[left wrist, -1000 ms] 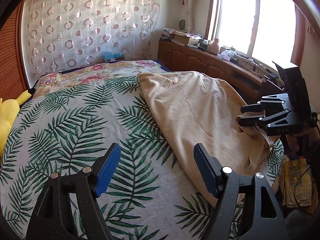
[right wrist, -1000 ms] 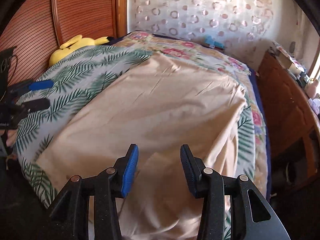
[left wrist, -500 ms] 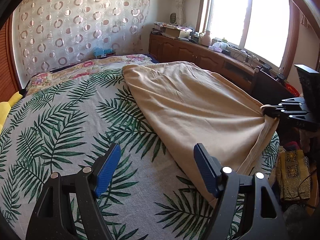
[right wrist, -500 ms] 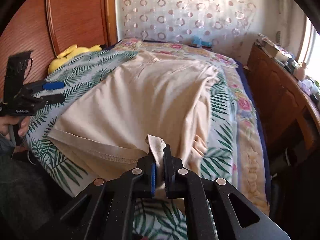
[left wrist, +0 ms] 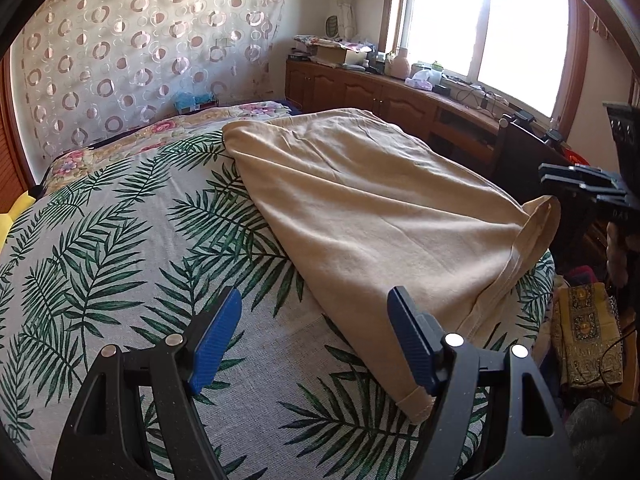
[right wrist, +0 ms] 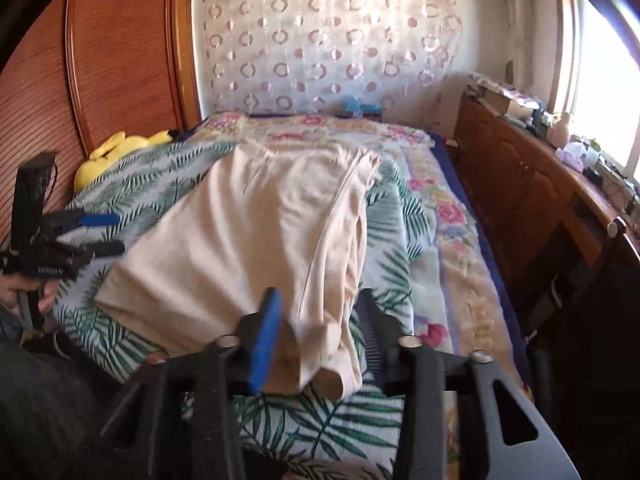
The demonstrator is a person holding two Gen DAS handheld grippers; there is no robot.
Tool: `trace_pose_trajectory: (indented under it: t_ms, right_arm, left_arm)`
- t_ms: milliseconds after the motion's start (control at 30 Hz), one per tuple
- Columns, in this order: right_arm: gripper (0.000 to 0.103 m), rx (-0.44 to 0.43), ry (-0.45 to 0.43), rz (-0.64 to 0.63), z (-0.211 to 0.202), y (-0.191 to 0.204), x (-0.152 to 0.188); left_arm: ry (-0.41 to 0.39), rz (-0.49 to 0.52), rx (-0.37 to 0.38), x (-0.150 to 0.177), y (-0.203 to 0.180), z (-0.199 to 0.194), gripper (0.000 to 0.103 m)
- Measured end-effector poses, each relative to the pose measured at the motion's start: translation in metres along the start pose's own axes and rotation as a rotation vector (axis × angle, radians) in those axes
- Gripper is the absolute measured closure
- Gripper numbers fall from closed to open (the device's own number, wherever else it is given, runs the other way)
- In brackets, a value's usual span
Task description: Fold small clothes
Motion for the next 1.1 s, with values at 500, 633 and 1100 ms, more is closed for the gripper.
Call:
trace_pose_trajectory:
  t_ms: [500,633,1100]
  right_arm:
    - [0.057,0.060,0.115,0.020,0.041,-0.009,0.020]
    - [0.056,0.077,0.147,0.042,0.041,-0.016,0.028]
    - [0.050,-0.057,0.170,0.083,0.050,-0.023,0.022]
  left_arm:
    - [0.019,0.005,0.008,0.004,-0.004,0.004,0.027]
    - [0.022,0.002,0.019,0.004,-0.005,0.004,0.027]
    - [0.086,0.058,0.132,0.015,-0.025,0.006,0.031]
Point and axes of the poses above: each gripper's, at about its wrist camera, not at the fingertips, and z roughly the way its jaws point, y to its left, x to its underside, the point moved 4 cm from there along z, roughly the way its jaws point, and after that the axes turned 11 degrees about -x, right-handed, at the moved point
